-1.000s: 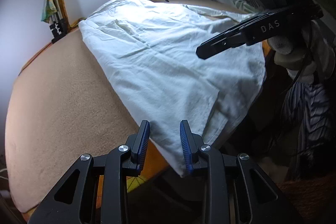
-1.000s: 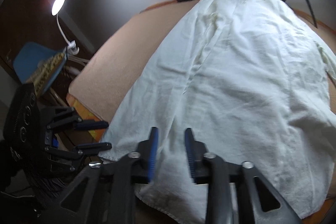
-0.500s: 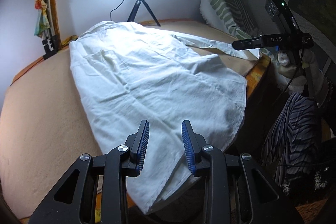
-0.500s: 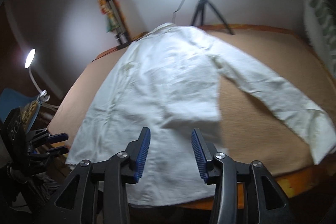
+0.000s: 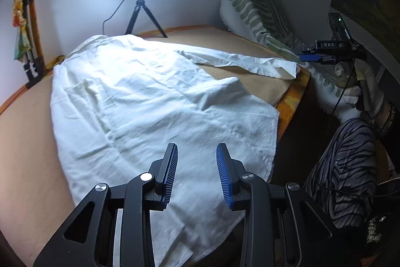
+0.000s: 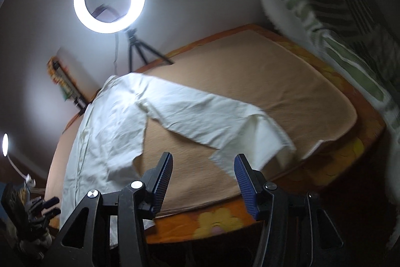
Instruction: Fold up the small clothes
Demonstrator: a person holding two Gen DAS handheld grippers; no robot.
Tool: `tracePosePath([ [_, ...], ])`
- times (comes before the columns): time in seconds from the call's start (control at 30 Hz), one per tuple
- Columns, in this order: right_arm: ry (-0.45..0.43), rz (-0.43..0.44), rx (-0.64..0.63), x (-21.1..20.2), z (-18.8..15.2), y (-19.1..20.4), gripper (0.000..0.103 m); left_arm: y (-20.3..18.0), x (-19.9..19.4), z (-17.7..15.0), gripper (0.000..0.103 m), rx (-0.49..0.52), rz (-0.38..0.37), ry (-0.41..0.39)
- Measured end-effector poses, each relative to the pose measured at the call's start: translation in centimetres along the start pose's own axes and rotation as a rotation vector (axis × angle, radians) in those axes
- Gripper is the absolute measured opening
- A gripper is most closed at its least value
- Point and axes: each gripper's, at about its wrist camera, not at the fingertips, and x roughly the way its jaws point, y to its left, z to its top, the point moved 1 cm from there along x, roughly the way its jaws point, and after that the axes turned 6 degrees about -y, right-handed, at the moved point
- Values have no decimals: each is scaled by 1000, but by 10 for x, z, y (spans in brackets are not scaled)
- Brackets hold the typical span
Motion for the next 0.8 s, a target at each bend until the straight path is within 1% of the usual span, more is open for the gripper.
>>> tracePosePath([
  [0.1, 2, -4, 119, 4, 6, -32, 55, -9, 9, 7, 31, 13, -22, 2],
  [0.2, 17, 3, 267, 12, 8, -67, 57, -15, 14, 10, 31, 24, -31, 7],
  [0.27, 41, 45, 366, 20, 6, -86, 57, -17, 17, 13, 31, 25, -37, 9],
  [0.33, 68, 118, 480, 29, 2, -103, 57, -17, 20, 14, 31, 23, -38, 12],
  [0.4, 85, 173, 566, 34, -5, -113, 57, -16, 22, 15, 31, 18, -37, 17],
  [0.5, 95, 233, 644, 40, -11, -121, 57, -17, 26, 17, 31, 22, -39, 24],
  [0.6, 95, 248, 737, 47, -14, -130, 59, -20, 28, 20, 31, 34, -41, 28],
  [0.67, 81, 248, 808, 50, -17, -135, 64, -24, 29, 22, 31, 41, -47, 30],
  [0.8, 69, 241, 935, 57, -24, -146, 66, -34, 33, 23, 31, 75, -56, 39],
])
